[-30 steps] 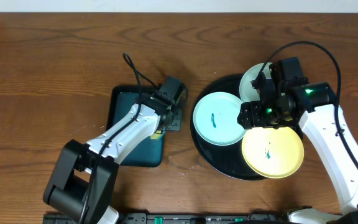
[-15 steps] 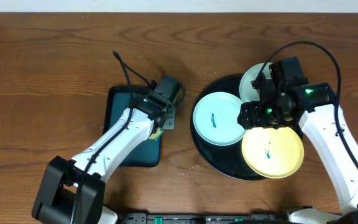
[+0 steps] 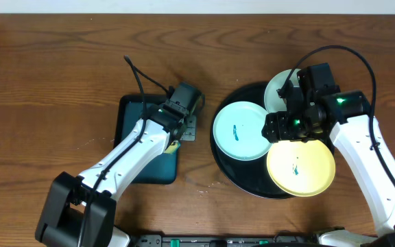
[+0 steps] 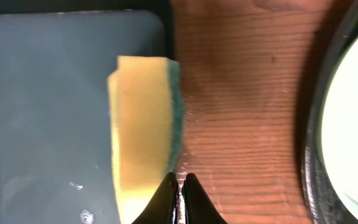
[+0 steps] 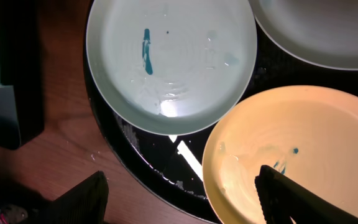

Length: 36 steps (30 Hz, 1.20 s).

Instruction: Clean dirty plates on tray and stack at the side

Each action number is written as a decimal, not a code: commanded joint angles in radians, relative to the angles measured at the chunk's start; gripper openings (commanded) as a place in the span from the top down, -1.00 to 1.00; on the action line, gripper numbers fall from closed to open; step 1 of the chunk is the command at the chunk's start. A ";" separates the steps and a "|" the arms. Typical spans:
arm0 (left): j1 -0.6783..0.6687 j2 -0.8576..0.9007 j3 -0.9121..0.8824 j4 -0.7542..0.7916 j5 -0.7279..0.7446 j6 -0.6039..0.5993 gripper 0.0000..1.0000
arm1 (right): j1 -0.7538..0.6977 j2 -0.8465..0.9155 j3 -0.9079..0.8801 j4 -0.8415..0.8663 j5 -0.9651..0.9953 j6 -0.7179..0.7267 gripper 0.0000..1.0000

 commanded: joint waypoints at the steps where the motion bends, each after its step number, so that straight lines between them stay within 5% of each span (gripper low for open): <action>1: 0.004 0.002 -0.005 0.006 0.051 0.006 0.85 | 0.005 -0.008 0.001 -0.002 0.006 0.014 -0.50; 6: 0.005 0.050 -0.007 -0.001 0.024 0.040 0.85 | 0.005 -0.008 0.001 -0.001 0.006 0.014 -0.50; 15: 0.035 0.060 -0.007 -0.064 -0.282 0.040 0.85 | 0.005 -0.008 0.001 -0.001 0.006 0.014 -0.50; 20: 0.090 0.059 0.001 -0.080 -0.274 0.038 0.85 | 0.005 -0.008 0.001 0.000 0.006 0.014 -0.51; 22: 0.110 0.055 0.023 -0.107 -0.203 0.036 0.66 | 0.005 -0.008 0.001 -0.001 0.006 0.014 -0.53; 23: 0.121 0.053 0.033 -0.117 -0.166 0.036 0.35 | 0.005 -0.008 0.001 -0.002 0.006 0.013 -0.54; 26: 0.204 0.026 0.058 -0.131 0.032 0.036 0.08 | 0.005 -0.008 0.001 0.000 0.009 0.006 -0.54; 30: 0.257 0.032 0.047 -0.139 0.119 0.040 -0.30 | 0.005 -0.008 0.001 0.004 0.010 -0.006 -0.56; 36: 0.258 0.076 -0.037 -0.069 0.023 0.084 -0.37 | 0.005 -0.008 0.001 0.010 0.009 -0.005 -0.56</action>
